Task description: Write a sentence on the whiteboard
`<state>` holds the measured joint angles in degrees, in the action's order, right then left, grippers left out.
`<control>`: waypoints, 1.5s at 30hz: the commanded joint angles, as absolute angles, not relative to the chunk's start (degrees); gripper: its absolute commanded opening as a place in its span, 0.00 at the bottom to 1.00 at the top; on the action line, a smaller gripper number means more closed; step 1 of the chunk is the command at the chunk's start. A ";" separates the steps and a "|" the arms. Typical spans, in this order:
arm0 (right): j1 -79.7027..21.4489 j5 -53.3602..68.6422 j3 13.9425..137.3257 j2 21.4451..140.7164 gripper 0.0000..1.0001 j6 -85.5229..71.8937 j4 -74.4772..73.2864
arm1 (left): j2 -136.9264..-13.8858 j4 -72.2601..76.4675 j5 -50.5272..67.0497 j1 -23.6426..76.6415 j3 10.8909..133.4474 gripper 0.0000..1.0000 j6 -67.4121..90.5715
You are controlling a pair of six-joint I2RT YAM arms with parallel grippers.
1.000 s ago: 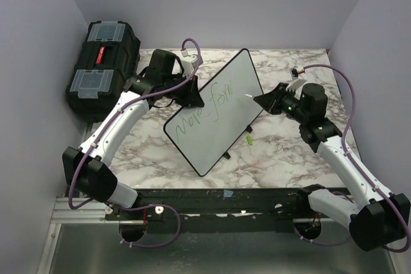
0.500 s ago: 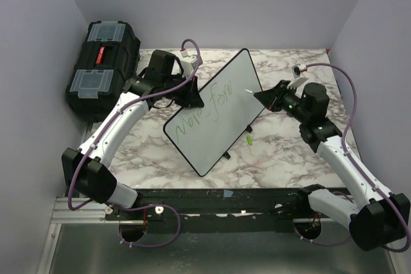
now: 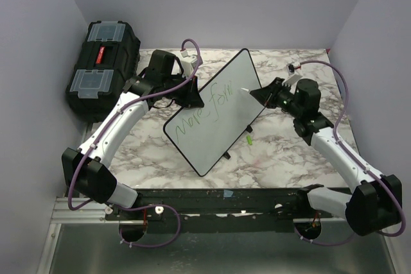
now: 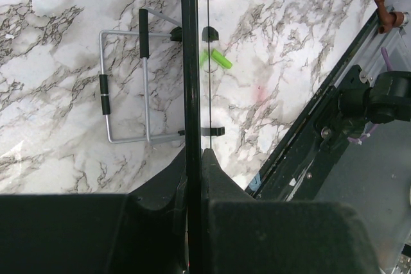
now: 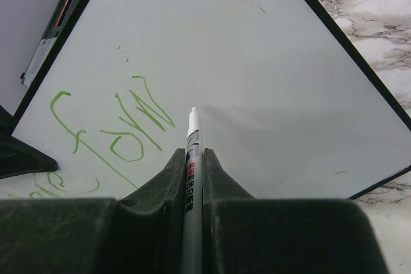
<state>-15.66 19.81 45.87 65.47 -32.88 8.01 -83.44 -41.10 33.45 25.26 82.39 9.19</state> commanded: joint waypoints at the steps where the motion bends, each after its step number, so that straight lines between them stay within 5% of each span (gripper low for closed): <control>1: -15.56 20.38 49.21 67.87 0.01 -33.91 11.16 | -85.63 -42.19 31.44 26.61 80.24 0.00 3.13; 45: -19.34 20.08 50.00 71.81 0.01 -31.02 6.52 | -85.27 -42.28 31.39 26.65 80.25 0.00 3.08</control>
